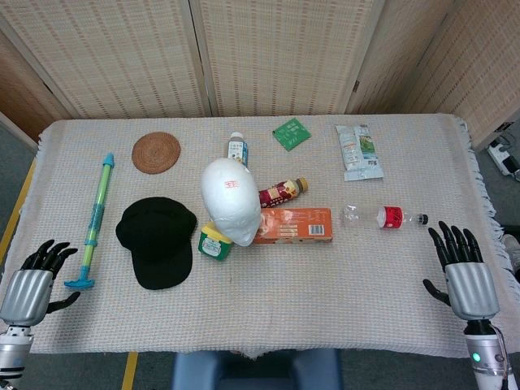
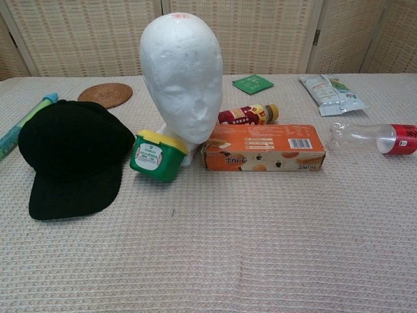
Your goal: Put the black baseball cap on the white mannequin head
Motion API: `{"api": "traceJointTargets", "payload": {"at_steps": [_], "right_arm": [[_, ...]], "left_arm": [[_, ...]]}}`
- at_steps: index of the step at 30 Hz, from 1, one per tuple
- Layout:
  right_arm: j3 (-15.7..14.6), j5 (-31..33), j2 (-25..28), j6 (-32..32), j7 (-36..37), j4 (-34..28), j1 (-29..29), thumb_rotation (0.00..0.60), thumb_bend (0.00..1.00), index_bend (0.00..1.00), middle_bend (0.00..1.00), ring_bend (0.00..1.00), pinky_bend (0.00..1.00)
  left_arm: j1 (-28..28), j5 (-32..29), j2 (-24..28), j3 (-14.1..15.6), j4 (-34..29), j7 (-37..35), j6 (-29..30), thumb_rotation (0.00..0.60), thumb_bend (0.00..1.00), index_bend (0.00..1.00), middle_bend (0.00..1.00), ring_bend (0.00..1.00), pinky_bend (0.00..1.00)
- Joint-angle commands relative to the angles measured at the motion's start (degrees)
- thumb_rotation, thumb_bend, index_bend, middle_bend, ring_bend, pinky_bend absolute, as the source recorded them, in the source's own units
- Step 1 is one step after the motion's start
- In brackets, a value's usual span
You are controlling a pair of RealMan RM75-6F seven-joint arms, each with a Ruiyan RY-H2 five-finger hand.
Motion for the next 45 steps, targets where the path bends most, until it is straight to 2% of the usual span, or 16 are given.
{"api": "traceJointTargets", "payload": {"at_steps": [1, 7, 10, 12, 14, 16, 19, 23, 26, 31, 37, 45], "right_arm": [[0.06, 0.08, -0.08, 0.29, 0.1, 0.0, -0.15, 0.6, 0.11, 0.0, 0.0, 0.0, 0.0], [0.03, 0.5, 0.15, -0.04, 0.35, 0.03, -0.18, 0.6, 0.11, 0.0, 0.0, 0.0, 0.0], [0.21, 1.31, -0.01, -0.67, -0.11, 0.12, -0.04, 0.6, 0.11, 0.0, 0.0, 0.0, 0.0], [0.22, 1.89, -0.11, -1.26, -0.61, 0.1, 0.05, 0.6, 0.11, 0.0, 0.0, 0.0, 0.0], [0.24, 2.36, -0.19, -1.85, -1.02, -0.01, 0.22, 0.6, 0.11, 0.0, 0.0, 0.0, 0.0], [0.3, 2.74, -0.32, -2.32, -1.41, 0.06, 0.39, 0.6, 0.11, 0.0, 0.0, 0.0, 0.0], [0.59, 3.79, -0.44, -3.33, -1.72, 0.22, 0.74, 0.6, 0.11, 0.0, 0.0, 0.0, 0.0], [0.97, 5.13, -0.43, -4.59, -2.13, 0.28, 1.2, 0.6, 0.11, 0.0, 0.0, 0.0, 0.0], [1.14, 5.76, -0.36, -4.99, -2.35, 0.25, 1.34, 0.6, 0.11, 0.0, 0.0, 0.0, 0.0], [1.17, 6.42, 0.13, -5.18, -2.29, -0.24, 1.25, 0.6, 0.11, 0.0, 0.0, 0.0, 0.0], [1.06, 6.65, 0.6, -5.26, -2.01, -0.67, 1.19, 0.6, 0.11, 0.0, 0.0, 0.0, 0.0], [0.75, 6.42, 1.51, -5.28, -1.28, -1.7, 1.1, 0.6, 0.11, 0.0, 0.0, 0.0, 0.0]], "left_arm": [[-0.4, 0.34, -0.63, 0.4, 0.67, -0.16, -0.66, 0.6, 0.09, 0.26, 0.21, 0.12, 0.27], [-1.12, 2.16, -2.78, 1.84, 1.99, -2.11, -1.64, 0.6, 0.09, 0.27, 0.22, 0.12, 0.29], [-1.1, 6.13, -6.99, 3.46, 5.74, -5.99, 0.61, 0.6, 0.09, 0.3, 0.31, 0.17, 0.39], [-1.06, 8.64, -11.07, 3.99, 10.06, -9.13, 3.13, 0.6, 0.09, 0.36, 0.44, 0.28, 0.51], [-1.47, 11.06, -16.13, 4.27, 16.32, -12.15, 5.54, 0.6, 0.09, 0.45, 0.62, 0.46, 0.66], [-2.46, 12.67, -20.42, 4.6, 22.21, -14.02, 6.17, 0.6, 0.1, 0.5, 0.72, 0.57, 0.75], [-4.43, 13.12, -25.76, 4.17, 29.54, -15.49, 5.2, 0.6, 0.1, 0.55, 0.83, 0.69, 0.85], [-6.77, 13.48, -32.03, 3.72, 38.13, -17.76, 5.0, 0.6, 0.12, 0.56, 0.96, 0.8, 0.95], [-7.87, 13.58, -36.41, 3.68, 43.65, -19.59, 5.69, 0.6, 0.13, 0.56, 1.0, 0.87, 1.0], [-9.52, 12.74, -41.3, 3.54, 49.55, -21.14, 5.09, 0.6, 0.13, 0.56, 1.0, 0.92, 1.0], [-10.37, 11.92, -44.77, 3.71, 55.24, -19.42, 5.33, 0.6, 0.14, 0.56, 1.0, 0.93, 1.0], [-10.95, 10.9, -48.74, 4.02, 64.88, -16.32, 6.3, 0.6, 0.2, 0.56, 1.0, 0.95, 1.0]]}}
